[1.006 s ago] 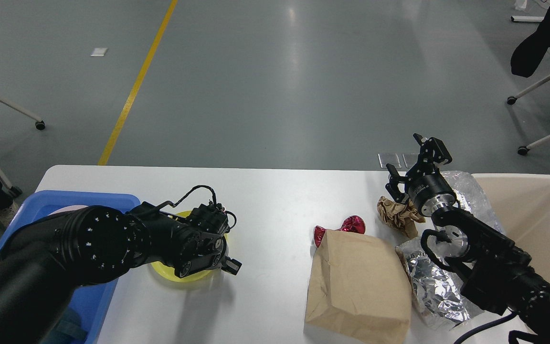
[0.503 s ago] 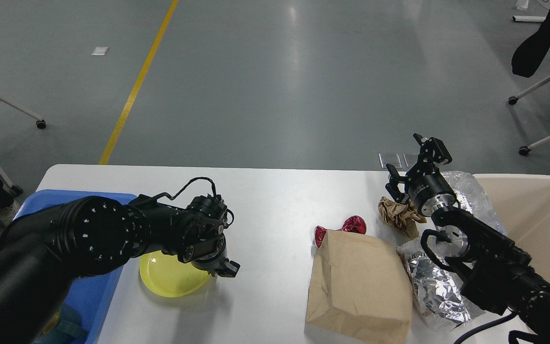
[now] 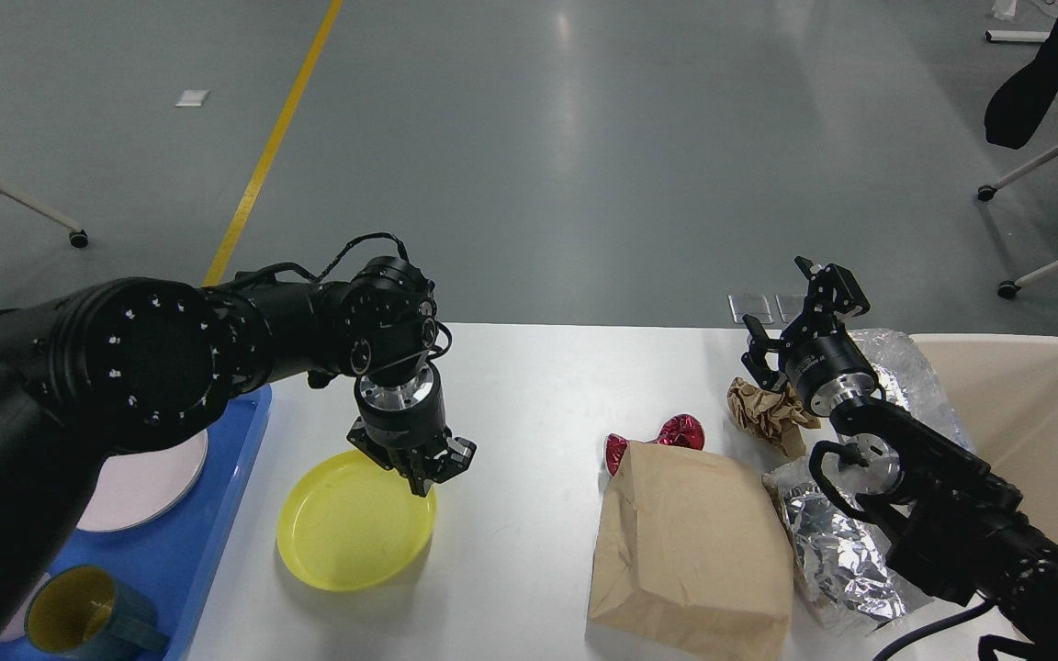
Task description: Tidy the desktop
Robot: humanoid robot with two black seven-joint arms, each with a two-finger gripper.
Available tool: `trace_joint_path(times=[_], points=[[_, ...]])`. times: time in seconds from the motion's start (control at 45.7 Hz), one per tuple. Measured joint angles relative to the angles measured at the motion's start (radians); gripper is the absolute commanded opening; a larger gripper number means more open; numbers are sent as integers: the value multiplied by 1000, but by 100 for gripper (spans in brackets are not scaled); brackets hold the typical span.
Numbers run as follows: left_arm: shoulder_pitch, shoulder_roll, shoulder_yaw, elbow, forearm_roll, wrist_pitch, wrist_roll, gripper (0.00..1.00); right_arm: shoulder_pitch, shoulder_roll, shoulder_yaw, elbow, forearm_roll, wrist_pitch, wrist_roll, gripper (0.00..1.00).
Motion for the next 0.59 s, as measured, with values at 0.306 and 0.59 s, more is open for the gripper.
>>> trace_joint_path(times=[0.306, 0.59], points=[[-31, 37, 5, -4, -53, -1, -5, 0, 0, 0, 0, 0, 0, 0, 0, 100], [-25, 39, 12, -6, -51, -1, -7, 29, 1, 0, 1, 1, 0, 0, 0, 100]])
